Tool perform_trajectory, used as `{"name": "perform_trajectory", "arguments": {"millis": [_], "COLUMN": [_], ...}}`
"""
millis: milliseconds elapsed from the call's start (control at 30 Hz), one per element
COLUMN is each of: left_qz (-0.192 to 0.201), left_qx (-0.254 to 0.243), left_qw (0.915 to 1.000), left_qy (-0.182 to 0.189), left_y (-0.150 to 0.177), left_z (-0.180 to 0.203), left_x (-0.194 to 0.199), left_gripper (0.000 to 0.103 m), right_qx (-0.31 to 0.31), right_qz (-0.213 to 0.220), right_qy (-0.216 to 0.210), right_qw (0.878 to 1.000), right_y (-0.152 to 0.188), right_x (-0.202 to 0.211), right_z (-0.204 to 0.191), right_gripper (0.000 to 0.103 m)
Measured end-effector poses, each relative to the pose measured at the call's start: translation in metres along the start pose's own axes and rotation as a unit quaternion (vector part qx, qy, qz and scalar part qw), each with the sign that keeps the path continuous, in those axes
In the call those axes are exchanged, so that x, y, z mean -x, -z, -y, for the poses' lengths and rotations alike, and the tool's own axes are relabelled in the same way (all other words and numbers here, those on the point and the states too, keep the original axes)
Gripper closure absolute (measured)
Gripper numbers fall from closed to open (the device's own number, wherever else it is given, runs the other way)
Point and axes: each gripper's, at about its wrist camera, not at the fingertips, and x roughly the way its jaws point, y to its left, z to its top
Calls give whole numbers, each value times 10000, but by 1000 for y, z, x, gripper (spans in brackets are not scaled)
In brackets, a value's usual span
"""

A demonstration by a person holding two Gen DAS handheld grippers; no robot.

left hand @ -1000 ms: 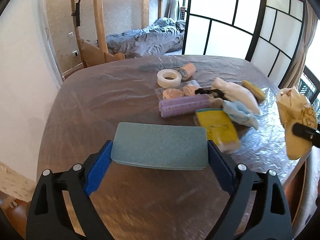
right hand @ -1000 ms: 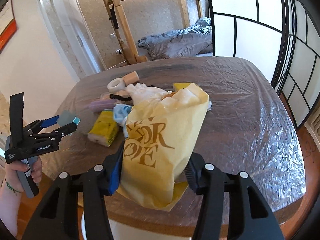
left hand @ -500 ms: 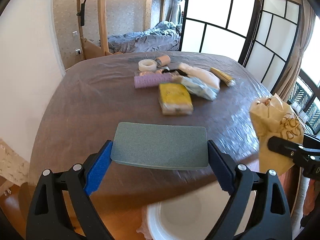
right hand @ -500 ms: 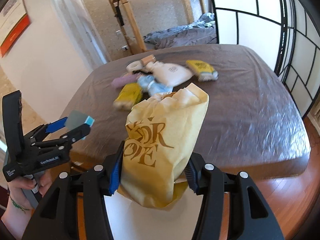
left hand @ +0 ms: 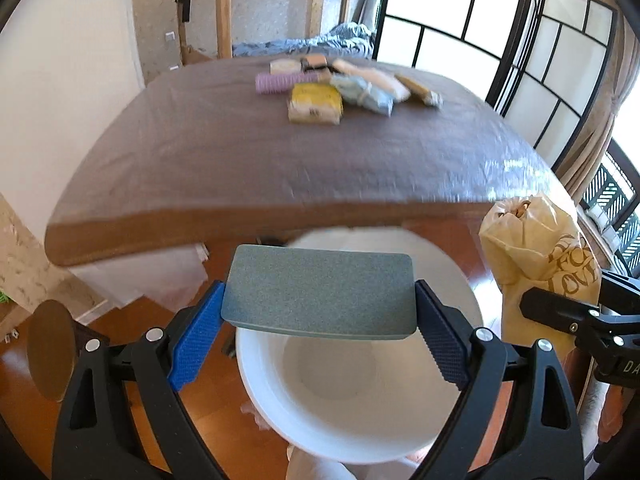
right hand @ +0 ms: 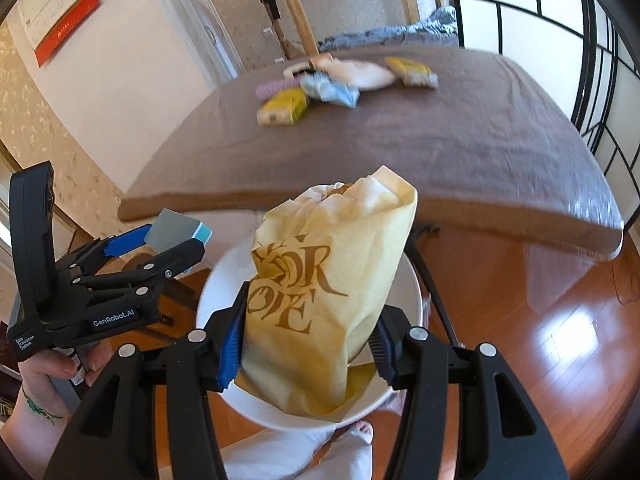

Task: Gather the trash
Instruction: 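Carry the paper bag with the right gripper over the white bucket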

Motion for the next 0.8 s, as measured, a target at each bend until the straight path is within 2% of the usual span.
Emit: {"name": "perform_trajectory", "arguments": {"millis": [267, 800], "left_qz": [-279, -601], "left_qx": [-122, -331], "left_qw": [9995, 9974], "left_qy": [11, 216], "left_y": [16, 30], "left_z": [3, -4], "left_x": [-18, -51], "left_gripper": [11, 11], "right_qx": [-121, -292], "right_qz": [-245, -462], "right_qy": [46, 330], "right_qw": [9996, 9980], "right_y": [15, 16], "right_x": [-21, -56], "right_z": [4, 9], "right_gripper": [51, 51]}}
